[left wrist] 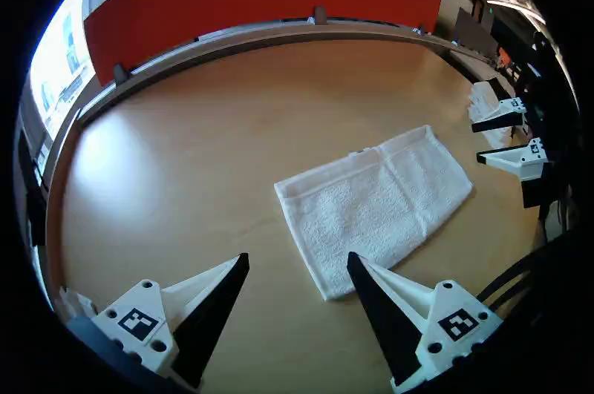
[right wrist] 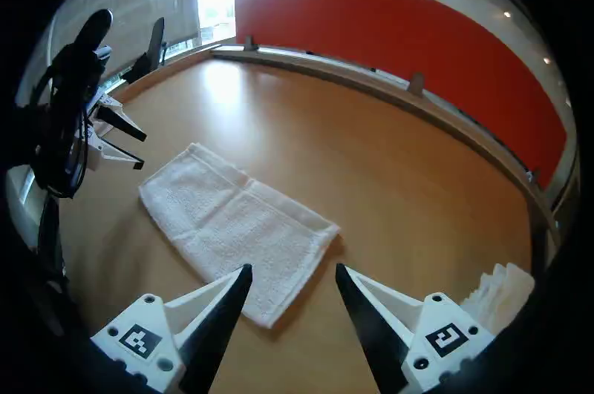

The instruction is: Fold towel

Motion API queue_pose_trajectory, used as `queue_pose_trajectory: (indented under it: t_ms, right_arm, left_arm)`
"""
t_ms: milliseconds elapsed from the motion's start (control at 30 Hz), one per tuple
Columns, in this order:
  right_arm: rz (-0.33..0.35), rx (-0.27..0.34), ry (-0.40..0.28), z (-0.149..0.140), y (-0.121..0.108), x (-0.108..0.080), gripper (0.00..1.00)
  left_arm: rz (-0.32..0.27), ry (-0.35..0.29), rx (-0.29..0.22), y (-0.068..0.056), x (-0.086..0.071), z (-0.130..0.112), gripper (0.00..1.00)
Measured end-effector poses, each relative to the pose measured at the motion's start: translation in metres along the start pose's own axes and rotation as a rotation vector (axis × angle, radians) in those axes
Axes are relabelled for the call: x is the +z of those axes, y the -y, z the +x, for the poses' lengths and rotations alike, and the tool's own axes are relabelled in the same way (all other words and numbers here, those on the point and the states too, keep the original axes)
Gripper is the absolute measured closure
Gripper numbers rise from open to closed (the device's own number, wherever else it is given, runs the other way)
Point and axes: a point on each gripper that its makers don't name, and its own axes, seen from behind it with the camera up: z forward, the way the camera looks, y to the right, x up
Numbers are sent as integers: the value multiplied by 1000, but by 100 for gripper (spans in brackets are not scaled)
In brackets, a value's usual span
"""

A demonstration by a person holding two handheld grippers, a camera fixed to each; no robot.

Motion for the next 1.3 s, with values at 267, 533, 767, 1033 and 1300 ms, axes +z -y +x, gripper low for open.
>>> queue_pose_trajectory:
  t_ms: [267,533,767,1033,1300]
  right_arm:
    - [-9,12,-3,-18,12,-20,13]
    - [-6,8,-2,-29,17,-29,14]
    - [18,-15,-2,-27,22,-24,14]
    - [58,-89,28,-30,26,-13,14]
    - [84,-141,55,-33,26,-6,14]
  left_arm:
    - [22,10,-22,-7,-20,-33,1]
    - [39,7,-55,-11,-32,-50,1]
    - [76,-14,-102,-5,-44,-55,1]
    - [144,-33,-188,9,-69,-75,1]
    - [193,-41,-257,22,-89,-92,1]
